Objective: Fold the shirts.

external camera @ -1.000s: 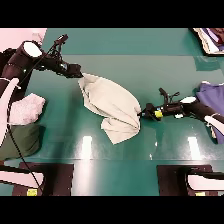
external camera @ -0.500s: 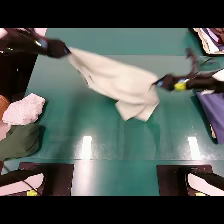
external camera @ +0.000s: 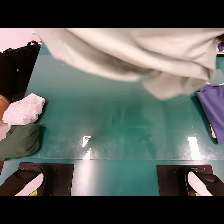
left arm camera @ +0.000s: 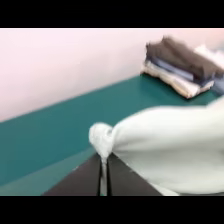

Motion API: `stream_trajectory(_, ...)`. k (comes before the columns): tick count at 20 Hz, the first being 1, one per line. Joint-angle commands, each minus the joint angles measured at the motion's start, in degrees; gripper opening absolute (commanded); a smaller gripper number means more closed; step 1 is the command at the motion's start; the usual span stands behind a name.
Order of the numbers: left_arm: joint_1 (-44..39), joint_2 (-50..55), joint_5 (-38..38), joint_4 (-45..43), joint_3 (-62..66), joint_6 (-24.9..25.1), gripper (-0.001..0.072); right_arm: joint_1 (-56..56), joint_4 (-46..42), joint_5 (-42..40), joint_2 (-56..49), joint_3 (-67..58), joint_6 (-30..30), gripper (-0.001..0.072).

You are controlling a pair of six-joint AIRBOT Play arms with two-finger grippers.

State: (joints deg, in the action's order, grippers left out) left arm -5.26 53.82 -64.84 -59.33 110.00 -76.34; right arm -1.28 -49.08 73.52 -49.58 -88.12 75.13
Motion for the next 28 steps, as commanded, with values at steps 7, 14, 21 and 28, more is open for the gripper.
stream_trajectory(7,0.04,3.91,-8.9,-0.13,-32.44,-1.16,0.0031,18.88,-2.14,-1.09,-1.64,31.19,4.59,0.0017)
stream_trajectory(14,0.07,3.89,4.68,-8.04,-57.35,-1.25,0.0032,29.94,-1.86,-7.69,-9.77,42.25,4.94,0.0497)
stream_trajectory(21,0.04,3.74,4.11,-10.84,-54.64,-1.29,0.0032,15.74,-2.12,-3.41,-9.33,33.38,4.68,0.0458)
stream_trajectory(28,0.04,3.74,5.22,-10.73,-54.66,-1.27,0.0032,19.3,-2.16,2.16,-16.55,33.4,-3.26,0.0443)
